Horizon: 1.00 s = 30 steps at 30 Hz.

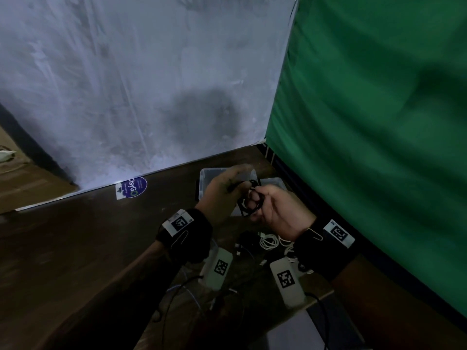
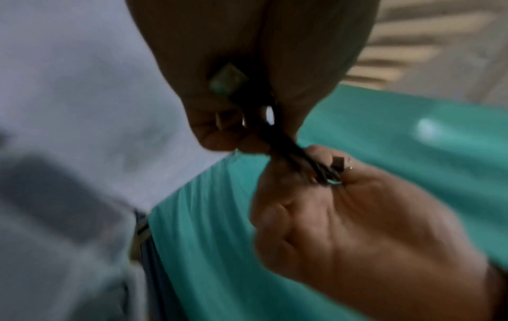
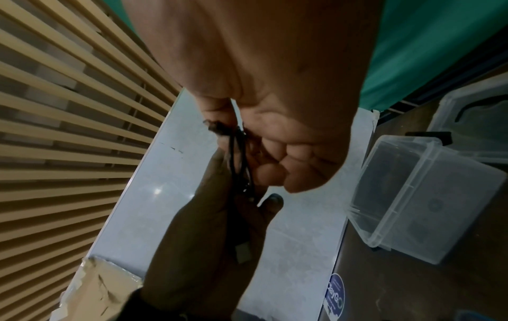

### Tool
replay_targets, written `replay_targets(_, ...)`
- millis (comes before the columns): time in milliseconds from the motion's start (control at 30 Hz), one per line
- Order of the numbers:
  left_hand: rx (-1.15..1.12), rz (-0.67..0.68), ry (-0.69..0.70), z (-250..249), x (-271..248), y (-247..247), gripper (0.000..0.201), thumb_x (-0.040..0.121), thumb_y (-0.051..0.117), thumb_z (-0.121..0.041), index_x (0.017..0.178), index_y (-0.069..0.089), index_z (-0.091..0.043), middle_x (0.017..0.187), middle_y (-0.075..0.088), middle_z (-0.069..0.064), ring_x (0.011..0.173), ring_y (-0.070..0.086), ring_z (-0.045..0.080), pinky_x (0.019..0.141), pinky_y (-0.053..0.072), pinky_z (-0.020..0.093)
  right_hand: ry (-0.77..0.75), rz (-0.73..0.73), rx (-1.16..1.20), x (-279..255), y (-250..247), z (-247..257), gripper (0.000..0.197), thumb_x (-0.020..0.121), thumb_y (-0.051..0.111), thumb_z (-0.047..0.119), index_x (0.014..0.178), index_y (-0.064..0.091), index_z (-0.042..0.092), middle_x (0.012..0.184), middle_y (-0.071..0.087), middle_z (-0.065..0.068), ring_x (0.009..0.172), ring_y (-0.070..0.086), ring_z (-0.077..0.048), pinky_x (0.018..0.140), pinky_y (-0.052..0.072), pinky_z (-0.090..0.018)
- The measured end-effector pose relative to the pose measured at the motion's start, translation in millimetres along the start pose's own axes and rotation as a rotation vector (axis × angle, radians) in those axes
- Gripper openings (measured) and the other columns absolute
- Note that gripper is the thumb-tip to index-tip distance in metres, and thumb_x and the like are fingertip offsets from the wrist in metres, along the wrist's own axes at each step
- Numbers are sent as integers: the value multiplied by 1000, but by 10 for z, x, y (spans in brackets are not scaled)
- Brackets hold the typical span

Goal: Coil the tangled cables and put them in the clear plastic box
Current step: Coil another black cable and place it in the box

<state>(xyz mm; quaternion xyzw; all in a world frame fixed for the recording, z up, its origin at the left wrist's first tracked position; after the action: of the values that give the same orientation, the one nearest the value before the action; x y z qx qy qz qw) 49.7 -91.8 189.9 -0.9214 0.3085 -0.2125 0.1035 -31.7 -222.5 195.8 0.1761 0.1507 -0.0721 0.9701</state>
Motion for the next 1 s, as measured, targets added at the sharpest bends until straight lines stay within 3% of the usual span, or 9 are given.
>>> replay_targets(100, 109, 172, 47, -12, 21, -76, 31, 95, 53, -2, 121, 64, -15, 104, 67, -7, 92, 63, -4, 81, 49, 15, -6, 74, -51, -71, -16, 14, 29, 97, 52, 22, 73, 67, 19, 68, 60, 2, 62, 60, -12, 64, 46, -29)
replay_targets(200, 193, 150, 60, 24, 7, -120, 28, 95, 54, -7, 119, 64, -18, 112, 67, -3, 99, 63, 7, 86, 50, 18, -112, -4, -459, -84, -113, -5, 10, 93, 64, 25, 88, 70, 19, 77, 69, 4, 71, 66, -10, 68, 50, -27)
replay_targets(300, 163, 83, -47, 112, -17, -109, 22, 95, 56, -11, 115, 60, -19, 95, 66, -1, 77, 60, -2, 69, 50, 15, -269, -160, -518, -35, -184, -13, 4, 91, 68, 20, 89, 68, 16, 75, 73, 3, 67, 67, -10, 68, 53, -35)
replay_targets(400, 52, 102, -135, 187, -32, -109, 12, 95, 55, -9, 101, 61, -17, 76, 63, 0, 62, 57, 5, 63, 52, 24, -323, -189, -529, 0, -253, -56, 10, 95, 63, 20, 90, 68, 13, 79, 74, -3, 70, 64, -18, 73, 52, -43)
replay_targets(533, -126, 178, -189, 308, -6, -116, 14, 96, 54, -11, 107, 62, -9, 76, 65, 2, 68, 62, 7, 65, 51, 22, -216, -76, -383, 36, -384, -117, 14, 98, 57, 19, 91, 69, 17, 86, 73, -7, 74, 64, -15, 72, 48, -36)
replay_targets(667, -127, 232, -201, 452, 25, -63, 18, 96, 55, -12, 111, 63, -8, 79, 66, 3, 72, 62, 9, 70, 50, 22, -89, -6, -275, 36, -506, -189, 11, 96, 58, 14, 102, 67, 14, 96, 72, -11, 81, 67, -18, 70, 50, -30)
replay_targets(867, 72, 376, -277, 779, -71, 303, 21, 95, 57, -12, 113, 65, -14, 107, 64, -4, 92, 61, 3, 84, 49, 17, -68, -239, -631, 144, -820, -680, 12, 85, 74, 13, 88, 67, 22, 78, 73, 2, 69, 70, -14, 60, 53, -29)
replay_targets(933, 228, 440, -389, 991, -178, 399, 27, 97, 54, -20, 123, 60, -15, 113, 59, -6, 99, 57, 10, 88, 47, 26, 22, -290, -669, 154, -957, -977, 13, 84, 74, 12, 85, 64, 21, 75, 72, 2, 64, 69, -12, 58, 54, -29)
replay_targets(1000, 338, 444, -469, 1263, -293, 407, 28, 95, 56, -20, 120, 61, -10, 118, 60, 3, 108, 57, 22, 95, 46, 38, 128, -313, -726, 148, -1128, -1299, 13, 84, 74, 11, 84, 62, 16, 76, 69, -1, 65, 67, -16, 63, 57, -33)
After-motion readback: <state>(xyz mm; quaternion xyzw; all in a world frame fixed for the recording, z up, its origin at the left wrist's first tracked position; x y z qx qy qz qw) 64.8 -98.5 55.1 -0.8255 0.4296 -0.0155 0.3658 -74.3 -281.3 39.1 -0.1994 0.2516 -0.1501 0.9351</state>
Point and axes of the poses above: each hand's wrist, its own x-axis towards the middle knuckle, its own y-axis out of the palm, z = x × y, the point moved 1 cm from there along x, towards the middle knuckle
